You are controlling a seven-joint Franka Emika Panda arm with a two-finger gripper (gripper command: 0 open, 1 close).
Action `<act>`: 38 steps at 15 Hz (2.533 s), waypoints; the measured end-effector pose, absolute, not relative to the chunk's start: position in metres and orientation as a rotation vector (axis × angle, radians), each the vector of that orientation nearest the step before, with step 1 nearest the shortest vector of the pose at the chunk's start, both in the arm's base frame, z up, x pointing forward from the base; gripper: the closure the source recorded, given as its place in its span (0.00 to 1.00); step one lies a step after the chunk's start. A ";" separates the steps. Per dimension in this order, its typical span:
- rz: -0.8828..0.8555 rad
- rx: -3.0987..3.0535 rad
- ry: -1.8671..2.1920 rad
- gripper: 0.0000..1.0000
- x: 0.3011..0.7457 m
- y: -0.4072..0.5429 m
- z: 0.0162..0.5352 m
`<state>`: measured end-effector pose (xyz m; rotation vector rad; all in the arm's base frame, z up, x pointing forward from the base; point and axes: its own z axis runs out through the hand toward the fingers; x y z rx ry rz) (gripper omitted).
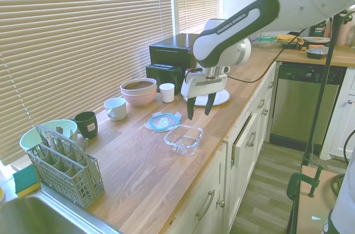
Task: Cover the lid of the food container
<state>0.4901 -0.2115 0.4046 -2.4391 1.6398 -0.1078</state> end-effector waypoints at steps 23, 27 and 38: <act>-0.053 -2.269 1.677 0.00 0.604 -0.309 0.325; -0.060 -2.260 1.652 0.00 0.620 -0.299 0.324; -0.060 -2.249 1.653 1.00 0.635 -0.299 0.323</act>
